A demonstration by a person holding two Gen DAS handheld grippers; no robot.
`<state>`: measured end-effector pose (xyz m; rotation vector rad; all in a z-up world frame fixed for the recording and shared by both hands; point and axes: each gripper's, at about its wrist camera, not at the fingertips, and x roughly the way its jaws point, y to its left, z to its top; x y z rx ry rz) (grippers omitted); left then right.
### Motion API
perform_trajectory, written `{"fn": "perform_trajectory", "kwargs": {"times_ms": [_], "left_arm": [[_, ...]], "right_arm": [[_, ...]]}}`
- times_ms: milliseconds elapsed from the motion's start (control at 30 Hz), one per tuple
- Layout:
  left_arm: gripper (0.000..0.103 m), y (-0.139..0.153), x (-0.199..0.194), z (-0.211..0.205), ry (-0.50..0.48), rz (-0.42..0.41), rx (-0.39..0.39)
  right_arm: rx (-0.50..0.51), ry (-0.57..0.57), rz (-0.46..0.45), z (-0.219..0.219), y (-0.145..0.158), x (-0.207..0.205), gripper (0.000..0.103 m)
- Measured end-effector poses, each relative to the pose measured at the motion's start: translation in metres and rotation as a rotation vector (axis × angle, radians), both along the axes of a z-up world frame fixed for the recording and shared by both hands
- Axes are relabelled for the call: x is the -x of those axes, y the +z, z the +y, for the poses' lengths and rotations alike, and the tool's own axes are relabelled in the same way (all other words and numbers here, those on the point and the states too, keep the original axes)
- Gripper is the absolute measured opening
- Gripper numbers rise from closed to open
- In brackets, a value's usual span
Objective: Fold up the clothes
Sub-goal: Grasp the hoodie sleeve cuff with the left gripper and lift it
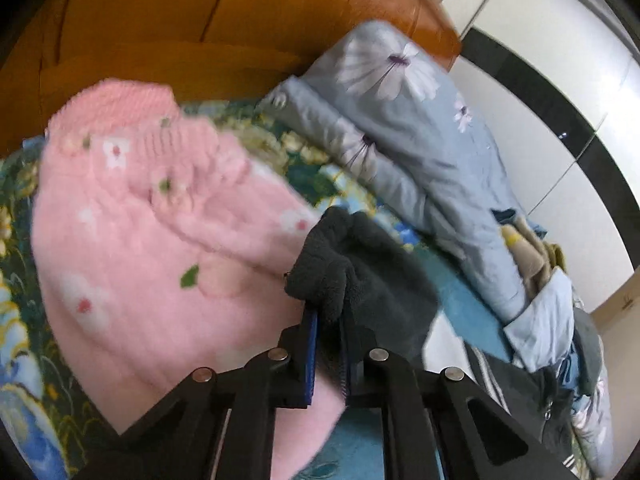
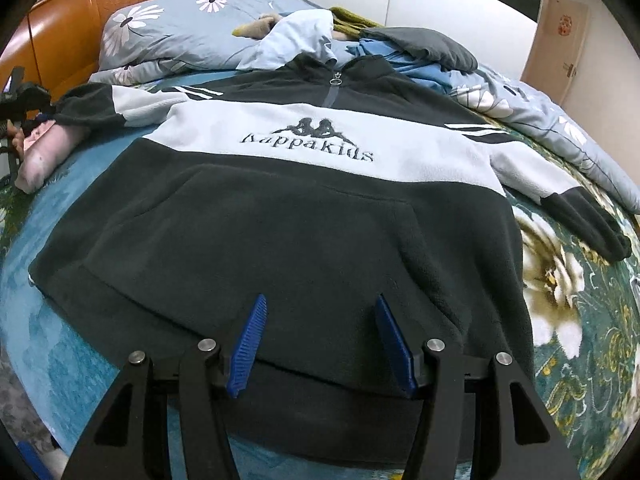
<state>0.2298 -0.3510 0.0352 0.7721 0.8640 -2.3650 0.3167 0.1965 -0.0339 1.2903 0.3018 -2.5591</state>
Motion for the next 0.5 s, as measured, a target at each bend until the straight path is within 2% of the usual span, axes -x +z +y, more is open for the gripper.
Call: {"fn": "perform_trajectory", "kwargs": {"times_ms": [100, 267, 400, 500], "left_arm": [[0.009, 0.042, 0.002, 0.032, -0.078, 0.071, 0.109], [0.009, 0.121, 0.021, 0.117, -0.296, 0.237, 0.275], [0.009, 0.16, 0.052, 0.209, -0.532, 0.35, 0.301], [0.009, 0.156, 0.084, 0.278, -0.678, 0.342, 0.287]], "right_arm": [[0.015, -0.011, 0.003, 0.007, 0.001, -0.002, 0.058], [0.03, -0.062, 0.008, 0.026, 0.003, -0.002, 0.058], [0.051, -0.095, 0.021, 0.042, 0.006, -0.004, 0.058], [0.056, -0.132, 0.028, 0.057, 0.008, -0.006, 0.058]]}}
